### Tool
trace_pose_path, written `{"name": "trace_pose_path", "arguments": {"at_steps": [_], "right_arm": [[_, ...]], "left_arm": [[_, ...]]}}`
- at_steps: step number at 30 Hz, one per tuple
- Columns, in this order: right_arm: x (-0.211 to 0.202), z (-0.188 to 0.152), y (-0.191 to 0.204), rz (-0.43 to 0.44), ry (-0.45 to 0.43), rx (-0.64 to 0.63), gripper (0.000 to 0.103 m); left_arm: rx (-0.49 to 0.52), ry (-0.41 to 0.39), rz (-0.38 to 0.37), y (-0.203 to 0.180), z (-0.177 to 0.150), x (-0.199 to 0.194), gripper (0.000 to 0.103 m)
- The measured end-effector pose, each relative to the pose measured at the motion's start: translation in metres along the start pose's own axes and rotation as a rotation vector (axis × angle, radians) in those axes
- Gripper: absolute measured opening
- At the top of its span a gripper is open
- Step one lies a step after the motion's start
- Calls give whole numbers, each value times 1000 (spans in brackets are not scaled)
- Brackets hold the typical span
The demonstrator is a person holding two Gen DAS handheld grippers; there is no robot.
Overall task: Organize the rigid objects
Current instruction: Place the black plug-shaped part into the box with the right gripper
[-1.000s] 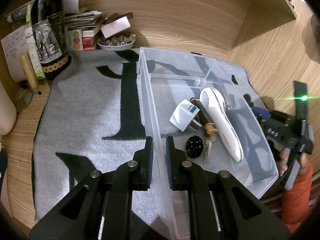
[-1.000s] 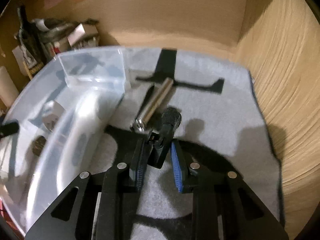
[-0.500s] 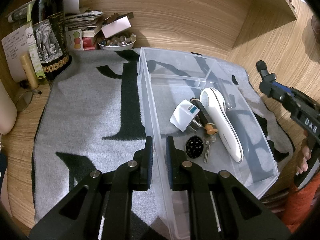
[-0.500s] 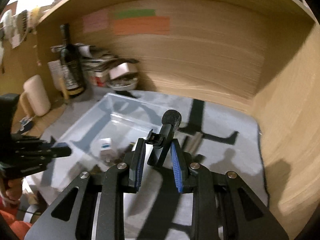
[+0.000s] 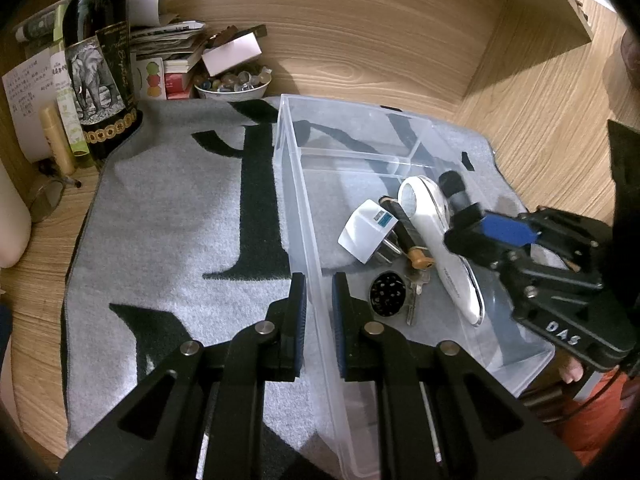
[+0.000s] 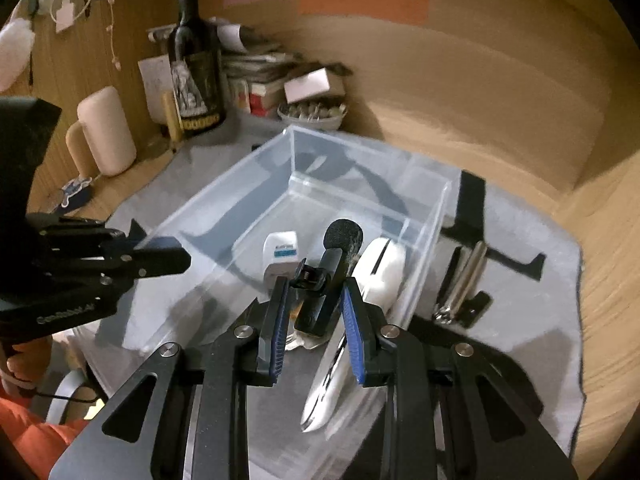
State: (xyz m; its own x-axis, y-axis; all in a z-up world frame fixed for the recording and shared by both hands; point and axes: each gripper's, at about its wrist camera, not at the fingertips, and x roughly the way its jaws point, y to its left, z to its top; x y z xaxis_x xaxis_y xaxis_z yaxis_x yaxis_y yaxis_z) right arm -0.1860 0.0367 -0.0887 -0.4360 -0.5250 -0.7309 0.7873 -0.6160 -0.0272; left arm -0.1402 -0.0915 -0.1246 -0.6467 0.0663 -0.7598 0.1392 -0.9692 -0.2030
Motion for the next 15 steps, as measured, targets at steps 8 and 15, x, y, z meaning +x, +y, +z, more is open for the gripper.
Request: {"name": "trace_pose_path", "arguments": {"at_steps": [8,15], "right_arm": [[-1,-2,-2,19,11,31,43],[-13,0,-6,-2,-24,54,45]], "left_arm": [[0,-1,-1,-1,0,0,12],[0,-1,-2,-2,0,1,13]]}}
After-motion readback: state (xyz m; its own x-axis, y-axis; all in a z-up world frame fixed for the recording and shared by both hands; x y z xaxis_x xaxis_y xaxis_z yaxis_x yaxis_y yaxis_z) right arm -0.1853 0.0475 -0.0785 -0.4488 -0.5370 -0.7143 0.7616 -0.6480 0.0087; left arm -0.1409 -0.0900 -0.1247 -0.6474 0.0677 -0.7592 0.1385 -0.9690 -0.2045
